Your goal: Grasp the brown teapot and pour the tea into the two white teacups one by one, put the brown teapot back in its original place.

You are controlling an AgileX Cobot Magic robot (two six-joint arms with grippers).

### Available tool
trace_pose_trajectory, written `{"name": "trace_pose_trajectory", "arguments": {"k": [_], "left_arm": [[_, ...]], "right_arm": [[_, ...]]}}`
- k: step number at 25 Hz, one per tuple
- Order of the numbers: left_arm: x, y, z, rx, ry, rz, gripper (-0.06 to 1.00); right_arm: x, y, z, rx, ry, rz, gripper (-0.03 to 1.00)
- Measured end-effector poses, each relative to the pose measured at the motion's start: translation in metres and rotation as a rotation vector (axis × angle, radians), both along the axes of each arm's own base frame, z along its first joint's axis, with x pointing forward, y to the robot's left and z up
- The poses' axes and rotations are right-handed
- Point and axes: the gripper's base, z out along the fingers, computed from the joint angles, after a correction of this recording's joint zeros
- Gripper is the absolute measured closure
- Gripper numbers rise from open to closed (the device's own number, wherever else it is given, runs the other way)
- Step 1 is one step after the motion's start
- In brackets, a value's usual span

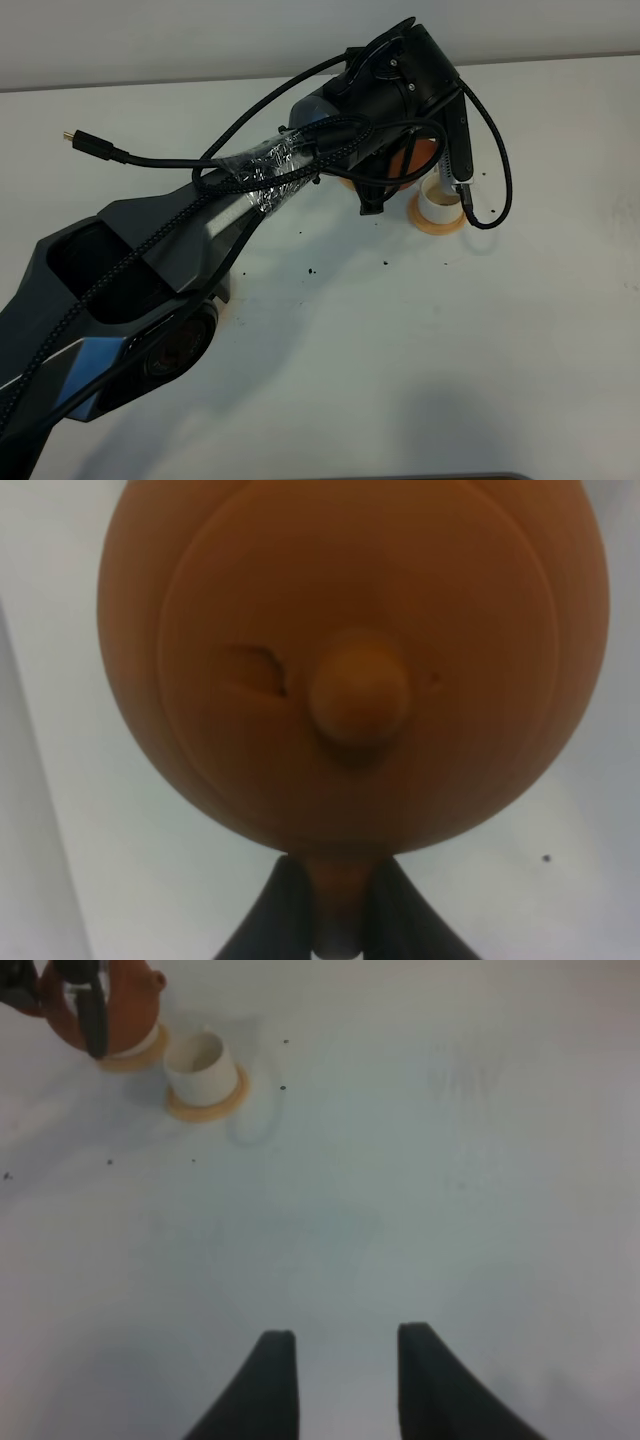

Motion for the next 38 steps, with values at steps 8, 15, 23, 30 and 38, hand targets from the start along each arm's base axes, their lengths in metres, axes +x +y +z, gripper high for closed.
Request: {"name": "trace_pose_trajectory", "arguments": {"k": [8,15,23,30,38], "left_arm": [[-0.001,-0.005,-0.004,0.079,-0.056,-0.032,0.83],[-0.005,-0.012,-0.008,0.121,-0.082,-0.061,0.83],[-0.003,-0.012,-0.005,0.159,-0.121,-0.070,0.83],[-0.006,-0.017,-0.006,0.203,-0.136,-0.109,0.83],[-0.007,-0.020,-0.009,0.263,-0.158,-0.149,0.83]], "right_arm": [[0.000,0.000,0.000,0.000,0.000,0.000,0.73],[0.000,0.000,0.000,0.000,0.000,0.000,0.73],[0.000,0.000,0.000,0.000,0.000,0.000,0.73],[0.000,0.000,0.000,0.000,0.000,0.000,0.73],[0.000,0.000,0.000,0.000,0.000,0.000,0.73]]}}
